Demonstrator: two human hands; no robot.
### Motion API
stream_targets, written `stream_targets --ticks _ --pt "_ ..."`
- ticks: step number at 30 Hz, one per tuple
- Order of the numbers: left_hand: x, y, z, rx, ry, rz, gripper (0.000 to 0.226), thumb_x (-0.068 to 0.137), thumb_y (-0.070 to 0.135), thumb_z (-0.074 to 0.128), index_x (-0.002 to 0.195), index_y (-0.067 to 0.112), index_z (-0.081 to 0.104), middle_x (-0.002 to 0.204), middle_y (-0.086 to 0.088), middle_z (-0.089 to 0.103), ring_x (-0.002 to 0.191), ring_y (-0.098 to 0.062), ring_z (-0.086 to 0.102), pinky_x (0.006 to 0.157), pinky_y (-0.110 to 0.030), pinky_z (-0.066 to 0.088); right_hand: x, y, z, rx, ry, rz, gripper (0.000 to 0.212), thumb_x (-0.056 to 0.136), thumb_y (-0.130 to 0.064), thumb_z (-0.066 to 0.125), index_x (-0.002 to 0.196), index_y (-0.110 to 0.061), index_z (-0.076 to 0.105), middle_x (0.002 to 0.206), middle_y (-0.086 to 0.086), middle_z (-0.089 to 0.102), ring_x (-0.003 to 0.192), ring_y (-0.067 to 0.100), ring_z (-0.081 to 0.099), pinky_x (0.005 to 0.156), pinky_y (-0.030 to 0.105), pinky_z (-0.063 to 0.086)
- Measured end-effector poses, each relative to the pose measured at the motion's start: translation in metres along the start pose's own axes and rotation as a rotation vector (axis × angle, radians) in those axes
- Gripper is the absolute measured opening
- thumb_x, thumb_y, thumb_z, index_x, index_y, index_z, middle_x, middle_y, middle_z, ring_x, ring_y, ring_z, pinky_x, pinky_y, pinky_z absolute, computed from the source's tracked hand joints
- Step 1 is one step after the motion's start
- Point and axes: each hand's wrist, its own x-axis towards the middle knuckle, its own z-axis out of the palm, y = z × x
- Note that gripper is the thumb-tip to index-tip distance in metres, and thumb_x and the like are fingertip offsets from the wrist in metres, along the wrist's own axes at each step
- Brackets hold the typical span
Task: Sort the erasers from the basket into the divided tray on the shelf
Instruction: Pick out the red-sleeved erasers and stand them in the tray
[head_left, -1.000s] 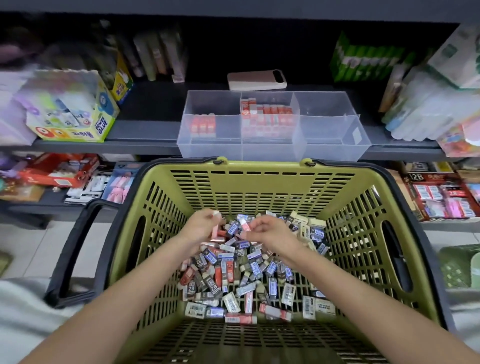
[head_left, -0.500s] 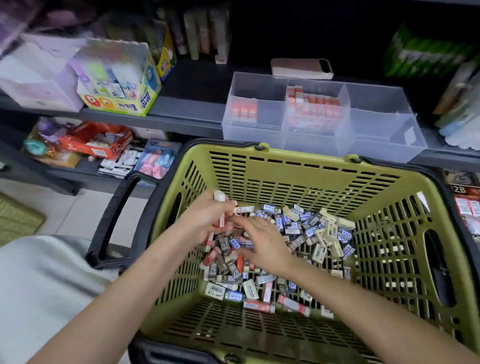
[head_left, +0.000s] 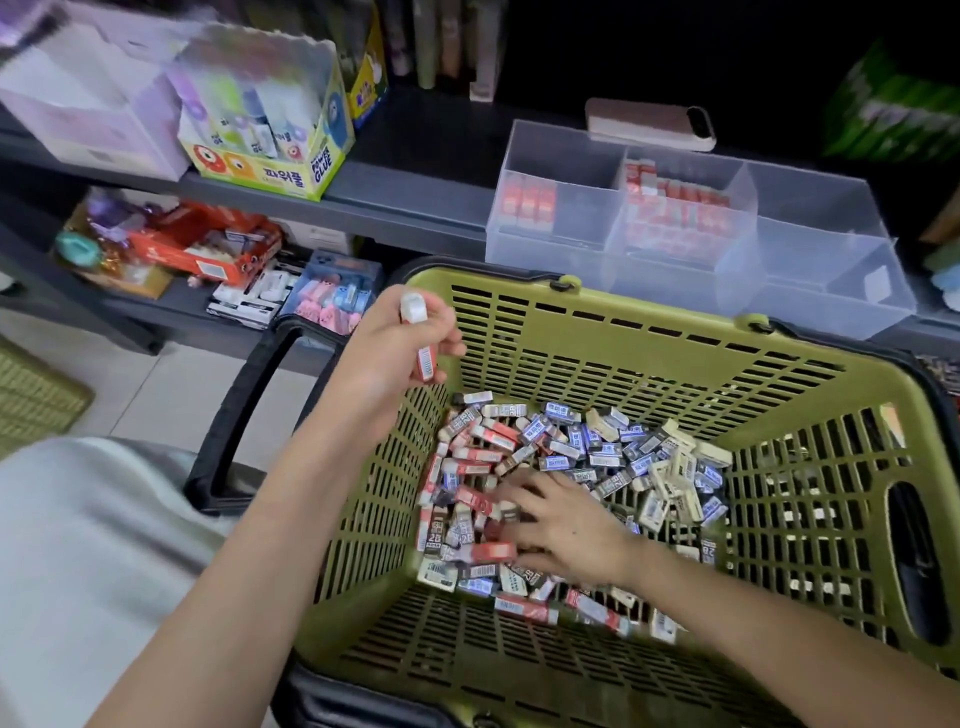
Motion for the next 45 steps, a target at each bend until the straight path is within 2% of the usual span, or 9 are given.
stream_targets --ticks 4,7,12,16,21,28,33,42,45 --pt "0.0 -0.001 0.0 -0.026 -0.008 -0.008 0.013 0.093 0.008 0.053 0.085 0.018 0.055 0.076 0.001 0.063 0.069 -0.011 0.064 0.055 -0.023 0.046 -0.061 0.016 -0.002 0.053 -0.033 0.149 0.023 0.069 -0.049 0.071 0.089 -0.036 0.069 0.125 -0.01 0.056 0.113 0.011 0.055 0.09 0.036 0.049" --pt "0.0 -0.001 -0.001 -0.088 -0.031 -0.063 0.014 0.093 0.007 0.053 0.084 0.017 0.055 0.071 0.001 0.064 0.064 -0.011 0.064 0.049 -0.02 0.044 -0.059 0.017 -0.013 0.145 0.079 0.305 0.028 0.074 -0.054 0.059 0.092 -0.036 0.071 0.123 -0.008 0.059 0.114 0.015 0.055 0.093 0.046 0.046" --pt "0.0 0.001 0.0 -0.263 -0.089 -0.216 0.006 0.086 0.008 0.056 0.09 0.012 0.053 0.065 -0.002 0.06 0.055 -0.012 0.056 0.038 -0.017 0.036 0.029 0.004 -0.02 0.421 0.246 0.559 0.05 0.084 -0.045 0.06 0.123 -0.014 0.058 0.128 0.003 0.057 0.12 0.018 0.049 0.107 0.039 0.037" --pt "-0.002 0.004 -0.001 -0.298 -0.143 -0.245 0.037 0.066 0.021 0.065 0.097 0.008 0.05 0.064 -0.002 0.059 0.055 -0.012 0.054 0.039 -0.017 0.036 0.073 0.003 -0.004 0.22 0.092 0.656 0.074 0.08 -0.059 0.059 0.134 -0.011 0.045 0.134 0.003 0.051 0.123 0.021 0.041 0.106 0.032 0.025" --pt "0.0 0.006 -0.002 -0.313 -0.144 -0.215 0.036 0.066 0.023 0.065 0.096 0.008 0.052 0.066 -0.002 0.058 0.057 -0.013 0.053 0.04 -0.017 0.035 0.091 0.005 0.005 0.081 0.056 0.731 0.084 0.067 -0.072 0.06 0.124 -0.012 0.05 0.119 0.005 0.055 0.112 0.026 0.044 0.096 0.037 0.03" --pt "0.001 0.003 -0.002 -0.306 -0.154 -0.213 0.031 0.068 0.024 0.065 0.093 0.009 0.055 0.067 -0.001 0.059 0.058 -0.012 0.054 0.041 -0.017 0.037 0.098 0.018 0.003 0.006 0.037 0.663 0.065 0.071 -0.07 0.056 0.097 -0.01 0.061 0.1 0.006 0.059 0.098 0.025 0.05 0.09 0.035 0.032" --pt "0.001 0.003 -0.001 -0.323 -0.145 -0.236 0.036 0.066 0.023 0.066 0.096 0.008 0.054 0.064 -0.001 0.059 0.055 -0.012 0.054 0.041 -0.017 0.035 0.09 0.018 0.012 -0.019 0.067 0.503 0.033 0.079 -0.039 0.06 0.093 -0.01 0.06 0.094 0.005 0.063 0.092 0.024 0.056 0.091 0.037 0.031" --pt "0.003 0.002 0.001 -0.313 -0.129 -0.252 0.028 0.066 0.023 0.065 0.089 0.008 0.056 0.064 -0.001 0.06 0.055 -0.012 0.054 0.042 -0.017 0.034 0.099 0.028 0.011 0.265 0.068 0.47 0.023 0.079 -0.035 0.067 0.083 -0.013 0.063 0.082 -0.002 0.057 0.078 0.014 0.047 0.083 0.029 0.038" --pt "0.004 0.002 0.002 -0.305 -0.119 -0.261 0.026 0.068 0.022 0.065 0.088 0.009 0.056 0.064 -0.001 0.06 0.055 -0.012 0.054 0.041 -0.017 0.035 0.104 0.023 0.005 0.422 0.027 0.458 0.017 0.08 -0.025 0.064 0.083 -0.008 0.063 0.082 0.001 0.055 0.075 0.016 0.049 0.064 0.026 0.037"
